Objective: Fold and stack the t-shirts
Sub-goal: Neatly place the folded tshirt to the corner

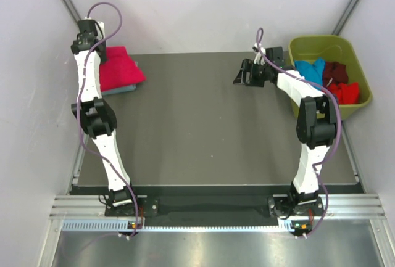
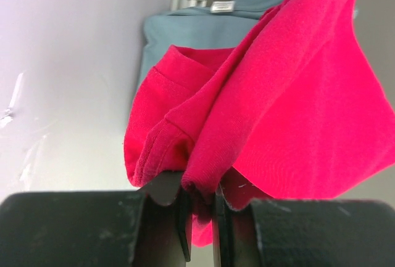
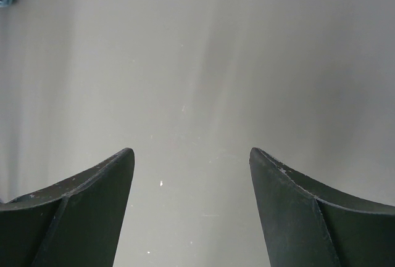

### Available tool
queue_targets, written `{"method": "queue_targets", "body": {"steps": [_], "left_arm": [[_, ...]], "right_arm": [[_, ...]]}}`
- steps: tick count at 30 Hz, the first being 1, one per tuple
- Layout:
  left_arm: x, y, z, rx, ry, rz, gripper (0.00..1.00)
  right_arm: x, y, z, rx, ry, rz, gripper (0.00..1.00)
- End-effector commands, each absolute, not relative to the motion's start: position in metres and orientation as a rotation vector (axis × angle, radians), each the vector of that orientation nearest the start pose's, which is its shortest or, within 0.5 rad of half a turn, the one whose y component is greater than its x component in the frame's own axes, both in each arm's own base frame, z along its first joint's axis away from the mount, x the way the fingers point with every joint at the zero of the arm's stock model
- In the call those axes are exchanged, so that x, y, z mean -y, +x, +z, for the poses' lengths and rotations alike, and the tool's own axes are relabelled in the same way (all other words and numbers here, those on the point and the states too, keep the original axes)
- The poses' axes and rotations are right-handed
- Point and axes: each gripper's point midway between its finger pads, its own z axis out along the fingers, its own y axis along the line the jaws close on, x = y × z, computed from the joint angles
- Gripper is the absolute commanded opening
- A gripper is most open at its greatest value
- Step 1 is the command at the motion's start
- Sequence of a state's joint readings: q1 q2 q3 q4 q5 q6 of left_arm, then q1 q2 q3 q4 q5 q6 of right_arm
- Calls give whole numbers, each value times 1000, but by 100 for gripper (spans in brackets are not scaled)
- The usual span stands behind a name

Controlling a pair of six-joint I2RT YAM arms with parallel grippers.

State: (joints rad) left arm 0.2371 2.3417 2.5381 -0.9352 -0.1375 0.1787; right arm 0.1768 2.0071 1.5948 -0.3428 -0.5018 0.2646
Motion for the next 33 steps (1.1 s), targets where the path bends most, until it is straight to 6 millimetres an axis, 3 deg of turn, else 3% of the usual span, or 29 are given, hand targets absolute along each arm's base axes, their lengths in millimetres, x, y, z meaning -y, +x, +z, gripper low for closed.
{"method": "queue_targets", "body": {"steps": [1, 5, 17, 21, 26, 29, 33], "left_arm": [[-197, 568, 269, -2157, -189, 505, 0], [-206, 565, 269, -2159, -199, 538, 0], [-219, 570, 204, -2265, -273, 646, 0], [-219, 581, 181, -2272, -274, 684, 0], [-215, 601, 175, -2223, -258, 723, 0], [-222, 610, 162, -2205, -257, 777, 0], [-235, 618, 160, -2156, -271, 865, 0]], "right_arm": [[-192, 491, 136, -2298, -193, 823, 76], [-193, 489, 132, -2305, -194, 826, 76], [-197, 485, 128, -2317, -203, 827, 77], [-197, 482, 127, -2323, -205, 823, 76], [-197, 481, 130, -2317, -221, 810, 76], [-199, 480, 130, -2318, -231, 804, 76], [-201, 477, 131, -2319, -242, 803, 77]]}}
